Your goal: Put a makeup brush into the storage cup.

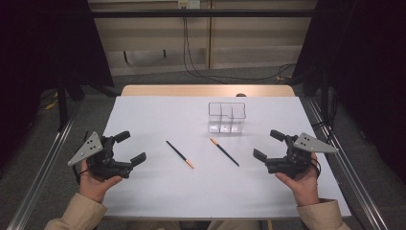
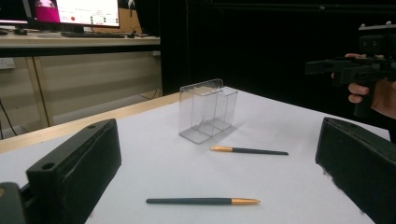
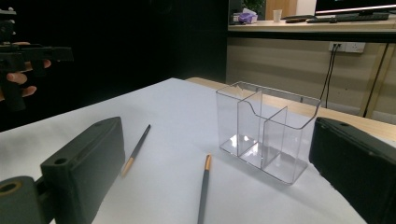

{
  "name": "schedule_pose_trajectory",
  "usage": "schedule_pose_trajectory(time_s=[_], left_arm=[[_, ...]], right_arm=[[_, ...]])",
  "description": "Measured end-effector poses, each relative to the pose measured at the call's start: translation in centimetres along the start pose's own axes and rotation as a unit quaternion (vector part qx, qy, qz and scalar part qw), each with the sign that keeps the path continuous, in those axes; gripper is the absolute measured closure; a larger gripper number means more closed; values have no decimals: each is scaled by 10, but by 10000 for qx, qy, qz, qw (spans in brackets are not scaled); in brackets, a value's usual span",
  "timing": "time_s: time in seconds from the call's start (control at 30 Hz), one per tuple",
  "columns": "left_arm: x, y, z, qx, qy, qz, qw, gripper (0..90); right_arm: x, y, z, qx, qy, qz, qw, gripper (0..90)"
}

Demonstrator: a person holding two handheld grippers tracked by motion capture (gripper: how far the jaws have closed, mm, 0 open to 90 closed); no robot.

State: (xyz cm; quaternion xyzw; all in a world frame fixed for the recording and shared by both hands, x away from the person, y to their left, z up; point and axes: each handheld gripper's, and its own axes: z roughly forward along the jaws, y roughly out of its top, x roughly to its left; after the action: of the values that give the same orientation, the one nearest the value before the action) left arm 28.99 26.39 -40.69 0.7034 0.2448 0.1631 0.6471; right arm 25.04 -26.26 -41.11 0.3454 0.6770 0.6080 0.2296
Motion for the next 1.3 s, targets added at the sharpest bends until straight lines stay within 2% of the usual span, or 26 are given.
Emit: schedule_pose_trajectory(time_s=[0.37, 0.57, 0.8, 0.9, 1.0, 1.3], left_arm=[[2, 0, 0, 8, 52, 14, 10000, 0], [5, 2, 5, 22, 59, 50, 10000, 1], [10, 3, 13, 46, 62, 46, 10000, 1], [14, 5, 18, 119, 93, 171, 9997, 1], [19, 7, 22, 68, 46, 118, 9999, 5], [31, 5, 42, 327, 10, 115, 9994, 6]], right_arm=[[-3, 0, 3, -16, 30, 19, 10000, 30], [0, 0, 7, 7, 76, -54, 10000, 29], [-1, -1, 7, 38, 92, -43, 9999, 28], [-1, 0, 6, -9, 90, -32, 10000, 28], [-1, 1, 6, 0, 83, -47, 10000, 28], [3, 0, 6, 27, 147, -139, 9998, 28]])
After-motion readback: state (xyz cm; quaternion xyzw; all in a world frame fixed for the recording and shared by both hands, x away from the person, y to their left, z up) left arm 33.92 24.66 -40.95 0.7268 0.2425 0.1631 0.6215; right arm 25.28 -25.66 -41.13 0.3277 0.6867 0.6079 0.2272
